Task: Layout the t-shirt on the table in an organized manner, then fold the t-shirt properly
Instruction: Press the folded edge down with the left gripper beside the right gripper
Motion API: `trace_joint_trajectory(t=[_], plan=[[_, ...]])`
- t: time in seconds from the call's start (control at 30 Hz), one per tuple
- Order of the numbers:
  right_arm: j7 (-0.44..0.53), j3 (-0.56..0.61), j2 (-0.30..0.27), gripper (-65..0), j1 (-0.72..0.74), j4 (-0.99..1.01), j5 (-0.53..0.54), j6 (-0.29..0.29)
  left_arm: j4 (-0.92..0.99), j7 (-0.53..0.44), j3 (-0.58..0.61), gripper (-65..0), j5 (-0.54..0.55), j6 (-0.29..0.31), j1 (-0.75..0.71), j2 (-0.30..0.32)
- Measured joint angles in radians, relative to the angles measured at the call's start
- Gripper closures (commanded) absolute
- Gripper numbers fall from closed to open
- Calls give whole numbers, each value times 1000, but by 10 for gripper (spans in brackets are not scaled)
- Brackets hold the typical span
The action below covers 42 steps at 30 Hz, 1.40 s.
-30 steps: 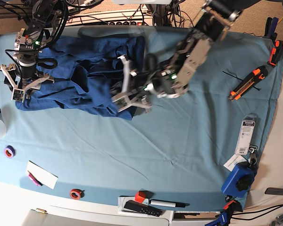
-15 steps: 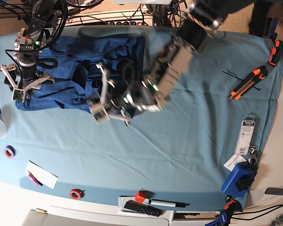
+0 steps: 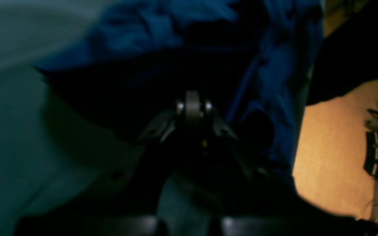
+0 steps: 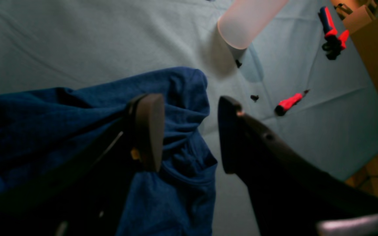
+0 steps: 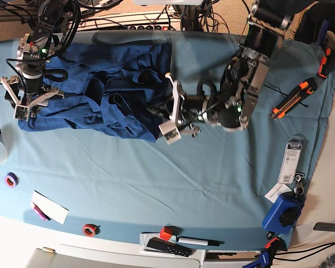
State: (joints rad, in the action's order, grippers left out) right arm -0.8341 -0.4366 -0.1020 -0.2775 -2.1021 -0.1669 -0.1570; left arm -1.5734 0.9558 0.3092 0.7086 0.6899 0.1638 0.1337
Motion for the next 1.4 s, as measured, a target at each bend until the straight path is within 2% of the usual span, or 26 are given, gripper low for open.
trace_joint_trajectory(t=[0.17,0.27,0.33,0.43,0.53,0.67,0.77,0.87,0.97,1.07,1.17,1.27,1.33,1.4], plan=[[0,0,0,-269,0,0,0,0,0,-175,3,0,-148,3,-23,0],[0,0,0,-269,0,0,0,0,1,-196,33,0,-233,2,-22,-8],[0,0,0,-269,0,0,0,0,3,-197,71,0,-249,-5,-22,-11],[0,0,0,-269,0,0,0,0,3,-218,134,0,-248,-50,-22,-13],[0,0,0,-269,0,0,0,0,3,-292,194,0,-309,-85,-21,-17],[-1,0,0,-269,0,0,0,0,4,-302,245,0,-450,-139,-11,-72],[-4,0,0,-269,0,0,0,0,5,-364,268,0,-500,-184,11,-105],[-3,0,0,-269,0,0,0,0,32,-378,278,0,-542,-230,37,-123],[-4,0,0,-269,0,0,0,0,127,-393,278,0,-546,-230,74,-159],[-3,0,0,-269,0,0,0,0,257,-448,279,0,-542,-229,121,-203],[-3,0,0,-269,0,0,0,0,360,-476,279,0,-531,-225,170,-222],[-3,0,0,-269,0,0,0,0,360,-467,278,0,-404,-216,222,-224],[-3,0,0,-269,0,0,0,0,311,-434,263,0,-303,-132,263,-231],[0,0,0,-269,0,0,5,-27,235,-360,213,0,-196,-31,284,-241]])
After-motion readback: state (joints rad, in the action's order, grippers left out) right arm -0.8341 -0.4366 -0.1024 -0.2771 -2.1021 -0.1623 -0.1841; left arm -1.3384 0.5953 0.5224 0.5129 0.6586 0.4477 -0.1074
